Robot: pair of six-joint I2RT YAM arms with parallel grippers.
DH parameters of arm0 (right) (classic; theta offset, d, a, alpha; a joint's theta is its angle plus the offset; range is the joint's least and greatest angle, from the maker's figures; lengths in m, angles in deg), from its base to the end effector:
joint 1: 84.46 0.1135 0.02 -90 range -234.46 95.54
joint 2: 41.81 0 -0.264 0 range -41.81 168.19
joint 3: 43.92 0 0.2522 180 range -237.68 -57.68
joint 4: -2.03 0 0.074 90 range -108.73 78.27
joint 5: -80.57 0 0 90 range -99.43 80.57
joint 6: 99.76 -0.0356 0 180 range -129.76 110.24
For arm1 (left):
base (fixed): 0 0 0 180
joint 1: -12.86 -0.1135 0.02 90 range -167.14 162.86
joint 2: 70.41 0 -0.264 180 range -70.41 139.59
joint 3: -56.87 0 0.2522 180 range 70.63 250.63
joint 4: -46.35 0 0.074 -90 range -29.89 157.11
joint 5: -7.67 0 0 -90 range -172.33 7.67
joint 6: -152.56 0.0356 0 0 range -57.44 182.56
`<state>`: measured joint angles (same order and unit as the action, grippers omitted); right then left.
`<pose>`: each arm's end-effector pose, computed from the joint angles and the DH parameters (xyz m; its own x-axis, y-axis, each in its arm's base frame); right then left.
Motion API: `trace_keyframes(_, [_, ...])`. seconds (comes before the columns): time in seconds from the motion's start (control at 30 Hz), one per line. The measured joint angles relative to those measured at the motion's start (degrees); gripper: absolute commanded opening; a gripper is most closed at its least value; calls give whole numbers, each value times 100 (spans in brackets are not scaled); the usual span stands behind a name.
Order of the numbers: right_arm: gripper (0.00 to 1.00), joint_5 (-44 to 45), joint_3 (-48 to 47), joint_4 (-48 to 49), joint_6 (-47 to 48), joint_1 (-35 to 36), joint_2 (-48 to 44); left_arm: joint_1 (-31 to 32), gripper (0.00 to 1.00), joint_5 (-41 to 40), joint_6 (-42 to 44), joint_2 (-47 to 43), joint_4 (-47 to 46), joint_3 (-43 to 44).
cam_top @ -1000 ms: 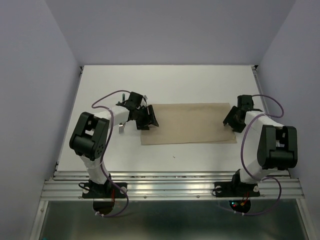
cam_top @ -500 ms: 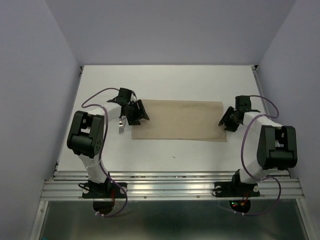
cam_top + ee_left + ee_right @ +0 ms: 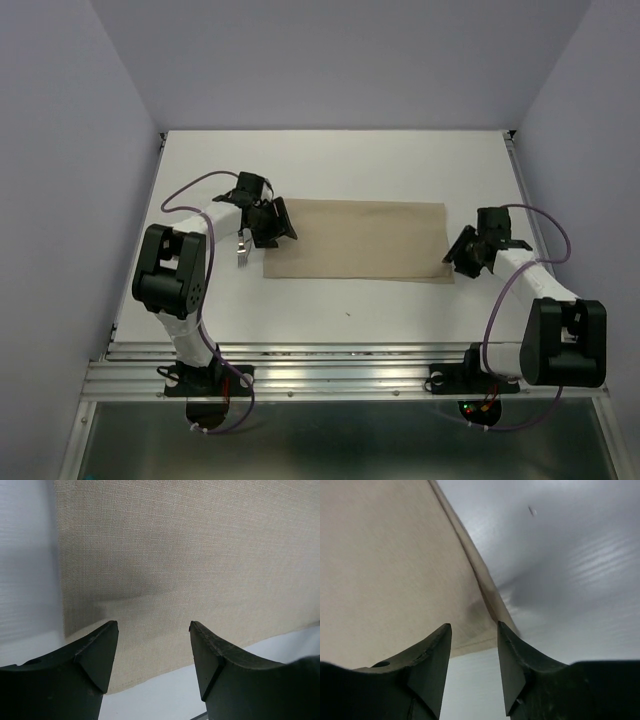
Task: Fold the napkin into a case and place the utensils inside
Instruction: Smooth out the rectangle-folded napkin at the center of the board.
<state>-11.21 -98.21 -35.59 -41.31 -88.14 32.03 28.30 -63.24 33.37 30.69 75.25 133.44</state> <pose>0.2432 -0.0145 0.1906 -0.6898 0.5684 -0.4484 0.4791 0.8227 0.3059 0.3481 -0.1082 0.1814 -0.8901 -0.2323 -0.3920 0.0061 0.8542 -0.5199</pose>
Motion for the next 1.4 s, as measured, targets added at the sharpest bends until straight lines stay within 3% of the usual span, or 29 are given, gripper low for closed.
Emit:
trace_keyframes(0.17, [41, -245, 509, -164, -122, 0, -31, 39, 70, 28, 7, -9, 4, 35])
trace_keyframes(0.6, [37, -315, 455, -111, -98, 0, 70, 216, 70, 66, 0, -7, 17, 57])
trace_keyframes(1.4, [38, -313, 326, 72, -15, 0, 133, 251, 70, 85, 0, -2, 13, 109])
